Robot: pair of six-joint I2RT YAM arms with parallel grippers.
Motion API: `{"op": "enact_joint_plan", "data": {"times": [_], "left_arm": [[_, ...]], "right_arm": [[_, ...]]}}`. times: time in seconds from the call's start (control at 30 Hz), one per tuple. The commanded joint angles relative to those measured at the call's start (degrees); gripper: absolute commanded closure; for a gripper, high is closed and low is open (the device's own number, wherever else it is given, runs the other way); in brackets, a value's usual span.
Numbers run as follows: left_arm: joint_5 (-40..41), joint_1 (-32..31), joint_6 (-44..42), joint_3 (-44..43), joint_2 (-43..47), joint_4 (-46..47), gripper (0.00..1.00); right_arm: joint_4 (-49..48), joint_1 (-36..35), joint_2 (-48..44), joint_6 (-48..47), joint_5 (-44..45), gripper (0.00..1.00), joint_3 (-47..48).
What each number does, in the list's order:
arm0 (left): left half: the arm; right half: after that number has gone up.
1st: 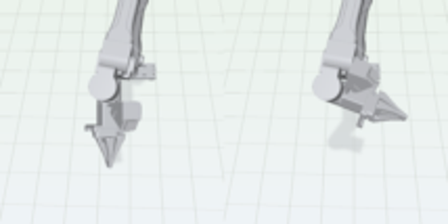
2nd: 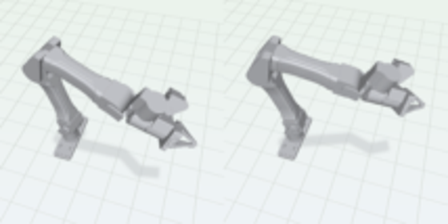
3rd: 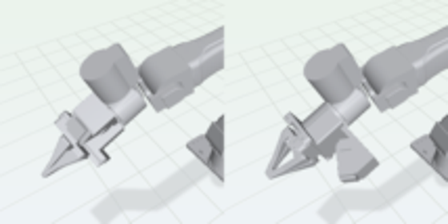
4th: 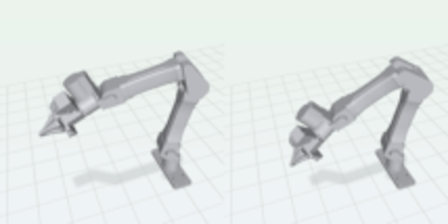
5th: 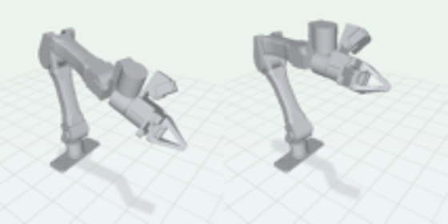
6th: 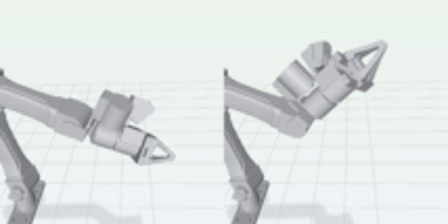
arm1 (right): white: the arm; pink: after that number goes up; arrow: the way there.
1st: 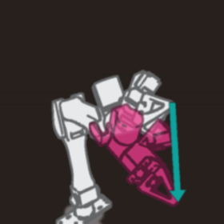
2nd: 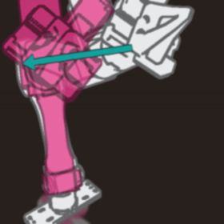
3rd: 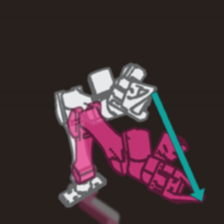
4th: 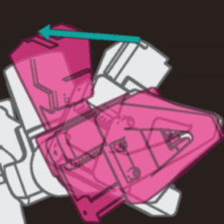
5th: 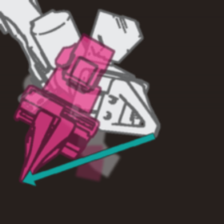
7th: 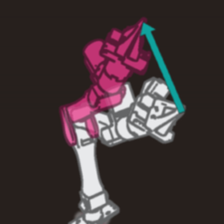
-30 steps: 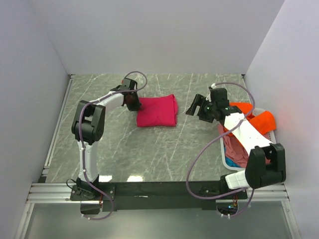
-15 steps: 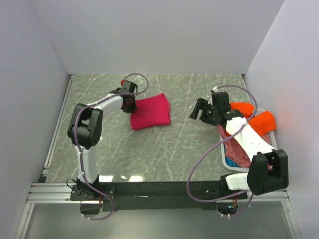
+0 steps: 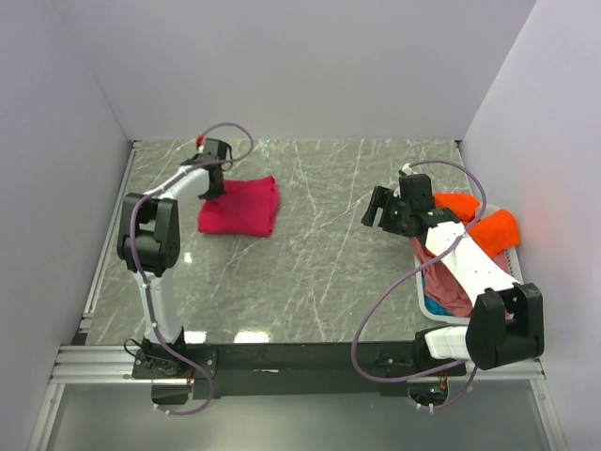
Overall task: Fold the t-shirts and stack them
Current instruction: Neatly place the folded tshirt to the corner
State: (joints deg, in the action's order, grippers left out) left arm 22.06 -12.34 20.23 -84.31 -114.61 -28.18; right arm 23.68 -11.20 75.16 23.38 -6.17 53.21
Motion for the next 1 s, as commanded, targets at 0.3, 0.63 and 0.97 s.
{"op": "enact_joint_plan", "data": {"times": [0.3, 0.63, 0.97], "left_arm": [[6.9, 10.6, -15.4, -26.7, -16.3, -2.9, 1.00], [13.1, 15.4, -21.5, -41.0, -25.6, -4.8, 1.00], [14.6, 18.8, -23.5, -44.6, -27.1, 0.0, 0.99]], "right_arm": [[1.1, 0.4, -3.4, -1.8, 7.4, 0.10, 0.1], [1.5, 0.5, -3.6, -1.7, 10.7, 0.10, 0.4], [0.7, 0.6, -3.7, -1.2, 10.6, 0.10, -0.1]]}}
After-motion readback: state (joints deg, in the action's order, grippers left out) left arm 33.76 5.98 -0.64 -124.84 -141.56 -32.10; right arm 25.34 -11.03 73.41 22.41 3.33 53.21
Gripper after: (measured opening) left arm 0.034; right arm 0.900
